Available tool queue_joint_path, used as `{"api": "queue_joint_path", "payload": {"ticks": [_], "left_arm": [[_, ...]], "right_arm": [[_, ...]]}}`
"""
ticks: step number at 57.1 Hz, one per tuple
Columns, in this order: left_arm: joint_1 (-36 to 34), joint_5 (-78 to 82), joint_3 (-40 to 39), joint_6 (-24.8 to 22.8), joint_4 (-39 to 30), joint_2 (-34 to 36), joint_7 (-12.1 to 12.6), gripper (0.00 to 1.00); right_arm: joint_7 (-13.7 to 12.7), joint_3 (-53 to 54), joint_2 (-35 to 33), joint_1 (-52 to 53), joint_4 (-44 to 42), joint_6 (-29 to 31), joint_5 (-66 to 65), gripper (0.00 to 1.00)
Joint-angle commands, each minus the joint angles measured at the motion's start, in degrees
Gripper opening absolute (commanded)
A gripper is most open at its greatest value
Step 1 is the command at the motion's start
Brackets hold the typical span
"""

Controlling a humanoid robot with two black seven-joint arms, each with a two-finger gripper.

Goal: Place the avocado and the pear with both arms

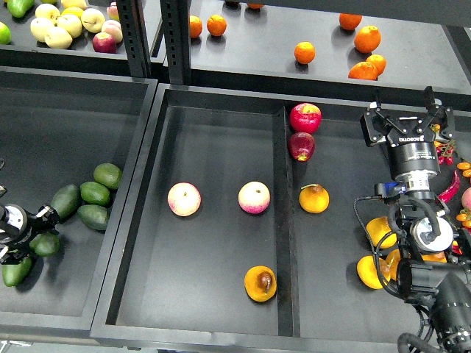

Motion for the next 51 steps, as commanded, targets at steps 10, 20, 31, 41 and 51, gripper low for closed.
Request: {"api": "queue_joint_path", "payload": {"ticks": [10, 20, 31, 41, 51], "left_arm": [[0.0, -0.1, 0.0, 0.0, 0.0, 0.0, 0.0, 0.62], [0.1, -0.1, 0.0, 0.0, 0.0, 0.0, 0.0, 0.65], [0.2, -0.1, 0.0, 0.0, 0.0, 0.0, 0.0, 0.70], [0.4, -0.1, 0.0, 0.0, -0.1, 0.0, 0.0, 0.76], [0.4, -0.1, 0.0, 0.0, -0.4, 0.0, 0.0, 0.80]], "right_arm": [[-0.1, 0.0, 0.0, -0.3, 0.0, 0.0, 0.0, 0.99], [-0.1, 0.0, 0.0, -0.4, 0.0, 0.0, 0.0, 0.99], [-0.1, 0.0, 0.0, -0.4, 0.1, 0.0, 0.0, 0.99], [-0.2, -0.1, 0.0, -0.6, 0.1, 0.0, 0.0, 0.99], [-0.3, -0.3, 0.0, -1.1, 0.2, 0.2, 0.0, 0.99]]}}
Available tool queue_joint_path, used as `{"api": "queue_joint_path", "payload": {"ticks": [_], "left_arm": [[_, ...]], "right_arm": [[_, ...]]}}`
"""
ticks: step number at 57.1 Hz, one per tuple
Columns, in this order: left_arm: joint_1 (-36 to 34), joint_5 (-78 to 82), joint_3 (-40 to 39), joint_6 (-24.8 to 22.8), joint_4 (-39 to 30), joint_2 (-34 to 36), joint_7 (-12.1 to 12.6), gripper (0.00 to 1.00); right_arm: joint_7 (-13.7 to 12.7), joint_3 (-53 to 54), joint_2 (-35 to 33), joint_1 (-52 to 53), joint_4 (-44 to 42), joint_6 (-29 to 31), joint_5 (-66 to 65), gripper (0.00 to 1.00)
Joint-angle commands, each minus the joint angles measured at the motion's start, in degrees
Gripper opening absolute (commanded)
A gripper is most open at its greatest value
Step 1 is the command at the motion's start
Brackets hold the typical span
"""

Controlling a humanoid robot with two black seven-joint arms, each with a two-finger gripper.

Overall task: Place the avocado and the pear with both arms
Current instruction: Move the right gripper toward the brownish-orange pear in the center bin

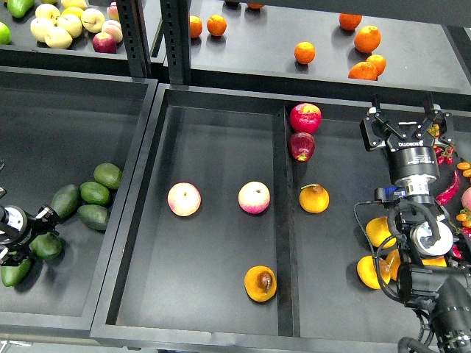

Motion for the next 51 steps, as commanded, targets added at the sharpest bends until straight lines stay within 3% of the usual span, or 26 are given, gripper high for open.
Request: {"api": "queue_joint_path", "payload": {"ticks": [1, 8, 14, 25, 32, 38, 51], "left_arm": [[0.0, 0.0, -0.1, 0.0, -0.2, 0.0, 0.0, 0.80], [0.0, 0.0, -0.1, 0.0, -0.3, 0.0, 0.0, 0.81], [0.0, 0.0, -0.2, 0.0, -0.3, 0.0, 0.0, 0.82], [0.0, -0.1, -0.3, 0.0, -0.3, -0.1, 0.0, 0.83], [-0.1, 0.0, -0.3, 0.0, -0.3, -1.0, 0.0, 0.83], [-0.3, 0.0, -0.3, 0.0, -0.4, -1.8, 0.0, 0.84], [-1.0, 0.0, -1.2, 0.0, -0.5, -2.3, 0.0, 0.88]], "right_arm": [[-0.2, -0.3, 0.0, -0.3, 0.2, 0.1, 0.0, 0.99], [-0.6, -1.5, 0.0, -1.3, 0.5, 0.8, -0.1, 0.99], [-3.2, -4.7, 0.0, -2.4, 0.5, 0.8, -0.6, 0.99], [-13.4, -16.8, -11.0, -2.0, 0.5, 0.8, -1.0, 0.99], [-22.9, -25.1, -20.1, 3.1, 0.0, 0.8, -0.9, 0.99], [-22.9, -32.5, -25.3, 9.6, -1.2, 0.8, -0.1, 0.99], [-22.9, -61.4, -35.1, 22.0, 0.8, 0.8, 6.0, 0.99]]}}
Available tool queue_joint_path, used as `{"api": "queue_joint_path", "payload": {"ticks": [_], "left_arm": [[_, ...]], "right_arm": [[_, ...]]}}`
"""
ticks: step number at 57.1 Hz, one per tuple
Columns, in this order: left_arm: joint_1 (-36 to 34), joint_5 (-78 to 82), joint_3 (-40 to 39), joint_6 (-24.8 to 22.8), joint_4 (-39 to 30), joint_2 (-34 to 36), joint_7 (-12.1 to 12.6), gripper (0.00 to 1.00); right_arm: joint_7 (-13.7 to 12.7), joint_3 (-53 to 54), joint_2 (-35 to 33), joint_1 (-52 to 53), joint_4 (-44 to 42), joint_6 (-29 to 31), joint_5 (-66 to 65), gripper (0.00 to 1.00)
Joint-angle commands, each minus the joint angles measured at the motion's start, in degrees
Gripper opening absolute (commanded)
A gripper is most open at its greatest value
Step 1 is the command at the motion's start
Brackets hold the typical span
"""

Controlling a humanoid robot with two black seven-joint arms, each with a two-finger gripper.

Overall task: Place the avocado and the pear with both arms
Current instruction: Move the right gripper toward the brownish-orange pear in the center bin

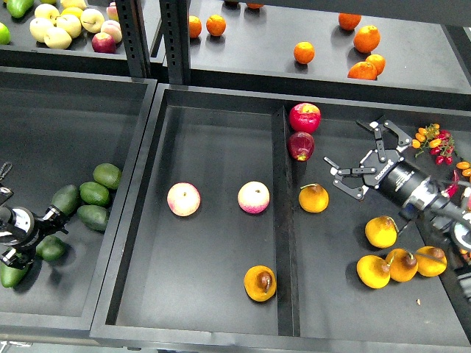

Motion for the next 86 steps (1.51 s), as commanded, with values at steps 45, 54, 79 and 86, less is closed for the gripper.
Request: {"api": "queue_joint_path", "payload": {"ticks": [45, 54, 79, 86], "left_arm": [[-0.1, -0.1, -3.1, 0.0, -0.2, -1.3, 0.0, 0.90], [0.0, -0.1, -3.2, 0.0, -0.2, -1.4, 0.0, 0.91], [0.8, -0.1, -4.1, 0.0, -0.2, -1.2, 0.0, 0.91], [0.9, 0.0, -4.1, 0.0, -0.1, -1.3, 0.0, 0.91]], "right_arm": [[0.0, -52.8, 4.2, 14.9, 1.8, 0.0, -11.5, 0.99], [0.0, -52.9, 7.9, 14.8, 0.1, 0.0, -13.1, 0.99], [0.0, -52.8, 14.5, 11.1, -5.4, 0.0, -14.6, 0.99], [0.0, -52.2, 16.0, 10.7, -6.1, 0.0, -14.7, 0.99]]}}
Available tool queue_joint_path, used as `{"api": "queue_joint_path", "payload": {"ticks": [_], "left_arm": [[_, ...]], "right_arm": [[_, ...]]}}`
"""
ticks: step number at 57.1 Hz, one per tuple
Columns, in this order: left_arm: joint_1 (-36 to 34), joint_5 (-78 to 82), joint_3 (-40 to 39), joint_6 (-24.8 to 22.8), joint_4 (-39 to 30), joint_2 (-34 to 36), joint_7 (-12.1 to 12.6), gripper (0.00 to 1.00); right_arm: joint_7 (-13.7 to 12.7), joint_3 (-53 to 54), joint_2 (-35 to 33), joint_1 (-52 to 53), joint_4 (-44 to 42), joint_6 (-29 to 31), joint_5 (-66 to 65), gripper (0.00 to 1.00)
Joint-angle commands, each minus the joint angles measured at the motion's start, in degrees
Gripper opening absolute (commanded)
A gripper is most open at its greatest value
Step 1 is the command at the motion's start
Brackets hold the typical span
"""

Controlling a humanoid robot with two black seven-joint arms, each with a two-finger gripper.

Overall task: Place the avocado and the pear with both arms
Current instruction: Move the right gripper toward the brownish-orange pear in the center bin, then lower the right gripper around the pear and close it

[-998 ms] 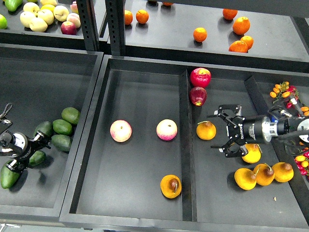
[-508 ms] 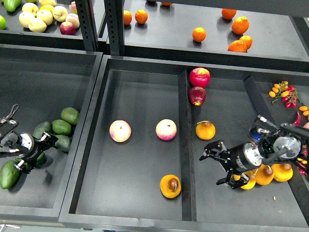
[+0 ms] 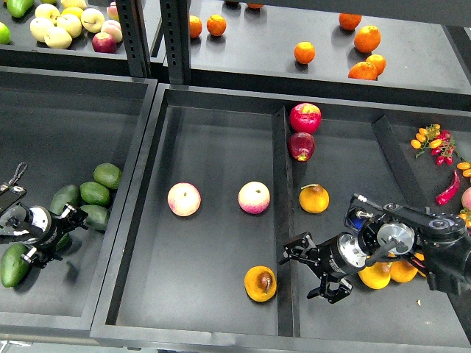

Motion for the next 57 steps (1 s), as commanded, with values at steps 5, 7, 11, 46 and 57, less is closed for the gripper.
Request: {"api": "queue_joint_path", "payload": {"ticks": [5, 7, 11, 46, 57], "left_arm": [[0.1, 0.0, 0.0, 0.0, 0.1, -0.1, 0.0, 0.91], [0.1, 0.1, 0.1, 0.0, 0.1, -0.1, 0.0, 0.91], [0.1, 0.0, 0.1, 0.0, 0.1, -0.1, 0.0, 0.91], [0.3, 0.0, 0.1, 0.0, 0.1, 0.0, 0.0, 0.91], [0.6, 0.1, 0.0, 0.0, 0.1, 0.0, 0.0, 0.91]], "right_arm": [[0.0, 0.7, 1.7, -0.3, -0.9, 0.0, -0.1, 0.99], [0.0, 0.8, 2.0, -0.3, -1.1, 0.0, 0.0, 0.99], [0.0, 0.8, 2.1, -0.3, -1.1, 0.0, 0.0, 0.99], [0.0, 0.9, 5.9, -1.1, -4.5, 0.0, 0.1, 0.99], [0.0, 1.0, 7.2, -1.9, -6.2, 0.0, 0.0, 0.99]]}}
